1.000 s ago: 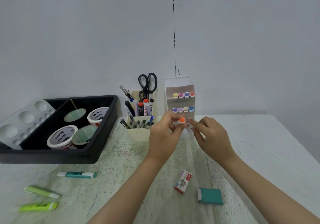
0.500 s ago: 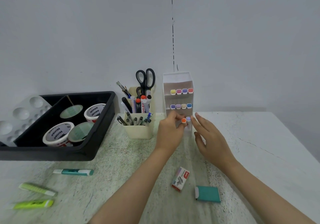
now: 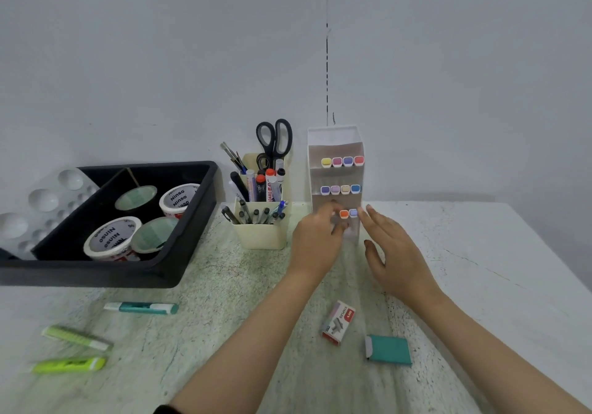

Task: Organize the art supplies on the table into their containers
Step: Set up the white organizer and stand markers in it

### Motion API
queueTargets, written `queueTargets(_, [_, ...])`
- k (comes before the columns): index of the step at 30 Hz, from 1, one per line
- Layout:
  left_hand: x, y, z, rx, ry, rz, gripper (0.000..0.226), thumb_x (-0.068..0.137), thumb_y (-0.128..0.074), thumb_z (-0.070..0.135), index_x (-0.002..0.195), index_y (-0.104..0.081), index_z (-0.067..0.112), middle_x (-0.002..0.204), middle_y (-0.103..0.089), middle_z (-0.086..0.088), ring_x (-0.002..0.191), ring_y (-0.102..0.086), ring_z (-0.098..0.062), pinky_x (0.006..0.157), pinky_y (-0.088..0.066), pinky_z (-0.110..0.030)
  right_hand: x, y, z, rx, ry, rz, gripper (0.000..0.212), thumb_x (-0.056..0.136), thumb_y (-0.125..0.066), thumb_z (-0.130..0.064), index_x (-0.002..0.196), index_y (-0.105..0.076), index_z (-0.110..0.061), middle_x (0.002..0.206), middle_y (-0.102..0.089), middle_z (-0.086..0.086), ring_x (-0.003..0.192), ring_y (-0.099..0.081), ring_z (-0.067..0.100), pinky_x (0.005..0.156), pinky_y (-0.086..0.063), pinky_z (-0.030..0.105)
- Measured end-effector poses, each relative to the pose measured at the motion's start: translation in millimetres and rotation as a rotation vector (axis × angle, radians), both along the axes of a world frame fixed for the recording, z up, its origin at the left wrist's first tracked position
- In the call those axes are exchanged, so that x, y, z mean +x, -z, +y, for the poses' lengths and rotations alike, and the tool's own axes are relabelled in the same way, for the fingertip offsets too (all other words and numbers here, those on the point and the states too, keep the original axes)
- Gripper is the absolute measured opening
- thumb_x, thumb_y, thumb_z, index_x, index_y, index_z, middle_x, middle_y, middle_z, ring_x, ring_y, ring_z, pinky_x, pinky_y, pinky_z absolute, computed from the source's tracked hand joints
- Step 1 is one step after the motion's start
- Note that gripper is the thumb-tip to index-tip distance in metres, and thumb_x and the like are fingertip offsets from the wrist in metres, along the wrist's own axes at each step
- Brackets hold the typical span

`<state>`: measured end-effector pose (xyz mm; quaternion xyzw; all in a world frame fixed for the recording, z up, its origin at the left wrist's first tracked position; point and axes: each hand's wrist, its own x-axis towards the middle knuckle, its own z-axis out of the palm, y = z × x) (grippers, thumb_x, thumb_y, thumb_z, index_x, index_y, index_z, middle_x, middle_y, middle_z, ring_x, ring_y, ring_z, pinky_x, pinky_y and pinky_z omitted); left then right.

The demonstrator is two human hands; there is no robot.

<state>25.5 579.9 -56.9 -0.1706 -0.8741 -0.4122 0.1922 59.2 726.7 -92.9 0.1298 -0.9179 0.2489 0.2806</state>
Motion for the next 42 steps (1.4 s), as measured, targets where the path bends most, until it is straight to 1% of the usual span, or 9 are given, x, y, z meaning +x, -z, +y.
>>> queueTargets(3, [20.8,1.4,-20.5,-0.043,0.005,0.036,0.044,0.087,-0.062,0.007,0.130,-0.055,0.015,0.110,-0.068,-0.006,0.084,-0.063,-0.020,0.080,-0.045,-0.020,14.1,-1.1,-9.5,-0.068,0.060,-0.033,0.053,0.090,-0.054,-0.005,0.140,-0.041,-0.013,0.146,-0.039,0.013,0.134,-0.038,0.029,0.104,-0.030,0.036])
queueTargets(7, [57.3,9.0,-72.5,-0.012,0.004,0.052,0.038,0.083,-0.066,0.004,0.120,-0.063,0.015,0.074,-0.067,0.005,0.054,-0.053,-0.007,0.057,-0.042,-0.006,42.6,-3.3,-38.1,-0.092,0.083,0.074,0.038,0.089,-0.044,-0.019,0.124,-0.059,-0.011,0.134,-0.054,0.005,0.130,-0.043,0.024,0.106,-0.032,0.030])
queueTargets(12, [90.4,18.7,-155.1,-0.062,-0.138,0.041,0.029,0.078,-0.072,0.004,0.103,-0.070,0.020,0.092,-0.064,0.023,0.072,-0.059,0.000,0.063,-0.044,-0.005,64.9,-12.5,-98.7,-0.021,-0.082,0.054,0.024,0.084,-0.045,-0.021,0.087,-0.069,-0.016,0.080,-0.068,-0.006,0.075,-0.060,0.015,0.074,-0.041,0.024])
queueTargets(18, [122.8,29.5,-263.5,-0.144,-0.291,-0.014,0.025,0.074,-0.074,-0.002,0.084,-0.073,0.021,0.085,-0.066,0.017,0.082,-0.056,0.000,0.073,-0.040,-0.004,60.9,-1.5,-191.3,0.014,-0.234,-0.168,0.028,0.084,-0.046,-0.031,0.091,-0.071,-0.021,0.078,-0.061,-0.005,0.071,-0.057,0.015,0.063,-0.040,0.025])
queueTargets(22, [144.6,28.3,-315.1,-0.111,-0.297,-0.071,0.017,0.076,-0.062,0.021,0.083,-0.067,0.035,0.081,-0.062,0.031,0.090,-0.053,0.013,0.079,-0.035,0.001,51.6,1.9,-245.6,0.060,-0.227,-0.226,0.035,0.085,-0.049,-0.034,0.107,-0.071,-0.017,0.085,-0.059,0.004,0.080,-0.055,0.023,0.068,-0.039,0.032])
queueTargets(26, [151.2,34.8,-351.8,-0.182,-0.279,-0.087,0.030,0.065,-0.049,0.031,0.086,-0.071,0.035,0.089,-0.062,0.032,0.090,-0.055,0.007,0.083,-0.040,-0.012,42.8,-0.6,-285.4,0.092,-0.191,-0.270,0.039,0.093,-0.047,-0.038,0.127,-0.059,-0.022,0.101,-0.055,0.004,0.094,-0.046,0.020,0.077,-0.035,0.031])
queueTargets(31, [144.8,46.3,-368.8,-0.273,-0.293,-0.142,0.030,0.067,-0.063,0.021,0.093,-0.074,0.027,0.092,-0.068,0.016,0.088,-0.057,-0.007,0.080,-0.043,-0.027,33.4,6.0,-307.4,0.111,-0.168,-0.331,0.034,0.092,-0.052,-0.034,0.123,-0.062,-0.025,0.107,-0.056,0.002,0.100,-0.045,0.019,0.082,-0.033,0.030])
queueTargets(38, [133.5,49.3,-358.9,-0.289,-0.187,-0.186,0.017,0.079,-0.067,0.026,0.095,-0.072,0.028,0.087,-0.059,0.020,0.086,-0.051,-0.002,0.077,-0.034,-0.011,44.8,3.9,-289.4,-0.342,-0.189,-0.408,0.011,0.091,-0.058,-0.024,0.098,-0.066,-0.023,0.085,-0.061,-0.008,0.073,-0.049,0.000,0.064,-0.035,0.012])
queueTargets(42, [131.9,37.7,-326.1,0.046,-0.140,-0.309,0.028,0.080,-0.071,0.006,0.088,-0.061,0.031,0.086,-0.066,0.022,0.090,-0.058,0.006,0.074,-0.041,-0.005,61.5,-5.4,-262.9,-0.728,-0.124,-0.277,0.017,0.091,-0.059,-0.013,0.083,-0.062,-0.028,0.061,-0.053,-0.002,0.053,-0.044,0.004,0.048,-0.032,0.013])
